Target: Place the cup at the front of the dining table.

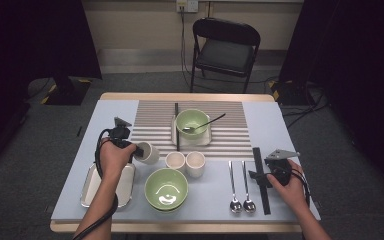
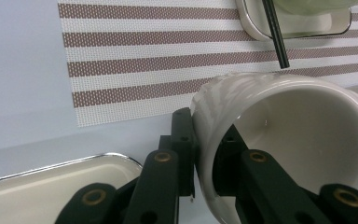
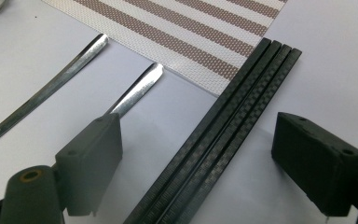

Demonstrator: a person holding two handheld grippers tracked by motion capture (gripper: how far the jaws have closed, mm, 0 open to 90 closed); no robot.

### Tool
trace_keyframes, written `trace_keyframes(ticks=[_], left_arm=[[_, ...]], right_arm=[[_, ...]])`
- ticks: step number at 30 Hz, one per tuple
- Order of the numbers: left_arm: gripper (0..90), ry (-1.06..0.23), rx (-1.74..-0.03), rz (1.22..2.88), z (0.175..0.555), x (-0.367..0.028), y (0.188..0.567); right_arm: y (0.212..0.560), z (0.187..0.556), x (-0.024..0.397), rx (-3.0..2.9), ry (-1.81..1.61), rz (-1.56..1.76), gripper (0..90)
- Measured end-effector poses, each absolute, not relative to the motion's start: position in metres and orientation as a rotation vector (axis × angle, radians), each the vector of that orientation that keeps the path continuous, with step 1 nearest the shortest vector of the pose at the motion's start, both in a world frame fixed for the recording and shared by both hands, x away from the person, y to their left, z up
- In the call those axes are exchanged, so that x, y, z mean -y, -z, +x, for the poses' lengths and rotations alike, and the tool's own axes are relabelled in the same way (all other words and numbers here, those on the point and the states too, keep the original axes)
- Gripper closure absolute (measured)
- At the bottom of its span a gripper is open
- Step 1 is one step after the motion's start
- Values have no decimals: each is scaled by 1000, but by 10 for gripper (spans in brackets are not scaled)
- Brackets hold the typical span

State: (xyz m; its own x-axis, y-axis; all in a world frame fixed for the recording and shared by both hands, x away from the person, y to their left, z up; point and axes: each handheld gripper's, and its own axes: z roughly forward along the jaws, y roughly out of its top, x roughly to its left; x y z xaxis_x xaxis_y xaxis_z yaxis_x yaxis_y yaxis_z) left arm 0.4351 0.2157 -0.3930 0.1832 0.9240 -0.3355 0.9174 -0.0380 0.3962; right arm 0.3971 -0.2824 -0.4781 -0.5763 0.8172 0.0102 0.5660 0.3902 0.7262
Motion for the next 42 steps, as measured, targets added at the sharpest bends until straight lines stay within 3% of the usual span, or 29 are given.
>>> trace_keyframes(ticks=[42], left_arm=[[821,-21,-1722,1920,461,-206,395]], right_arm=[[478,397,282,-2305,-1001,1199,153]])
